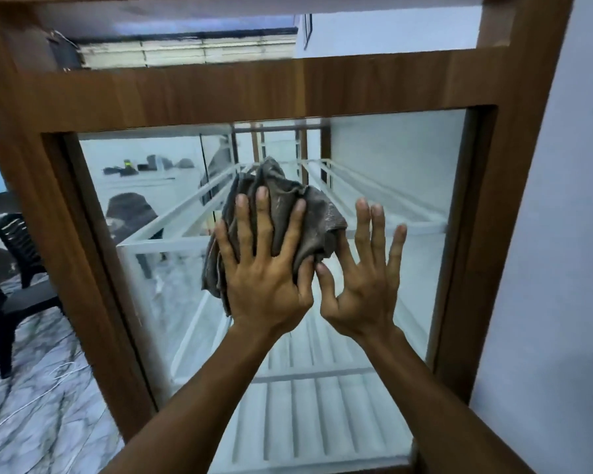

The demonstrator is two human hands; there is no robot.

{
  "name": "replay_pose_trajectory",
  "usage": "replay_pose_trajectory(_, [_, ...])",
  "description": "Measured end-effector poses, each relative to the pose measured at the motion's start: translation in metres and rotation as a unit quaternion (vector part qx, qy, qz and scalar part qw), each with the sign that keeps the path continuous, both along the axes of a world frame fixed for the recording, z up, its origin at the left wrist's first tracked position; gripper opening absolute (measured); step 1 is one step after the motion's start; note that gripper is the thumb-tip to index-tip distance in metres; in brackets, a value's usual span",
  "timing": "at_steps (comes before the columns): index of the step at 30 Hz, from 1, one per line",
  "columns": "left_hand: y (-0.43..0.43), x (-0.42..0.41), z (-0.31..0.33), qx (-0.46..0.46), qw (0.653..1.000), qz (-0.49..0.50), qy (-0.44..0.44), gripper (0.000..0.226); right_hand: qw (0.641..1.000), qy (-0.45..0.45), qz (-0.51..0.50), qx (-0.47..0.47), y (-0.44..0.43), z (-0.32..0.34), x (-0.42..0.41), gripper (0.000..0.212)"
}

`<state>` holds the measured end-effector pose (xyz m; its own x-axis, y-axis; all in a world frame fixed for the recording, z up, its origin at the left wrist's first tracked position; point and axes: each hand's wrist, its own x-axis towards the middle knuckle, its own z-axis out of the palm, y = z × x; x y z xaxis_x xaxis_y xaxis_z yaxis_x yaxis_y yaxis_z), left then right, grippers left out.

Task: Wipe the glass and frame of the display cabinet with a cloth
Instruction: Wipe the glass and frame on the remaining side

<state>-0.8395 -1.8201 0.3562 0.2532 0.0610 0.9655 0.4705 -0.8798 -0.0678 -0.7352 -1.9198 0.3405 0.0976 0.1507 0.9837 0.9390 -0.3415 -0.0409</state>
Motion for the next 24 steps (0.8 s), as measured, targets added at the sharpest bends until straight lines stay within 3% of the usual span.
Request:
replay_pose_trajectory(4, [-0.014,0.011,0.006,-0.036,0.999,0.000,-0.014,0.066,1.000,0.022,-0.015,0.008,-0.007,-0.022,0.004,0.060])
replay_pose_trajectory(7, [-0.022,0.022,0.011,0.044,0.997,-0.004,0.057,0.069,0.999,0.032,-0.013,0.016,-0.012,-0.050,0.007,0.060])
replay_pose_trajectory(13, [-0.035,0.038,0.028,0.121,0.985,-0.024,0.124,0.071,0.996,0.070,-0.030,0.056,-0.026,-0.054,0.024,0.064])
replay_pose_trajectory(24, [-0.073,0.078,0.040,0.183,0.962,-0.058,0.193,0.070,0.981,0.142,-0.035,0.124,-0.029,-0.082,0.027,0.068])
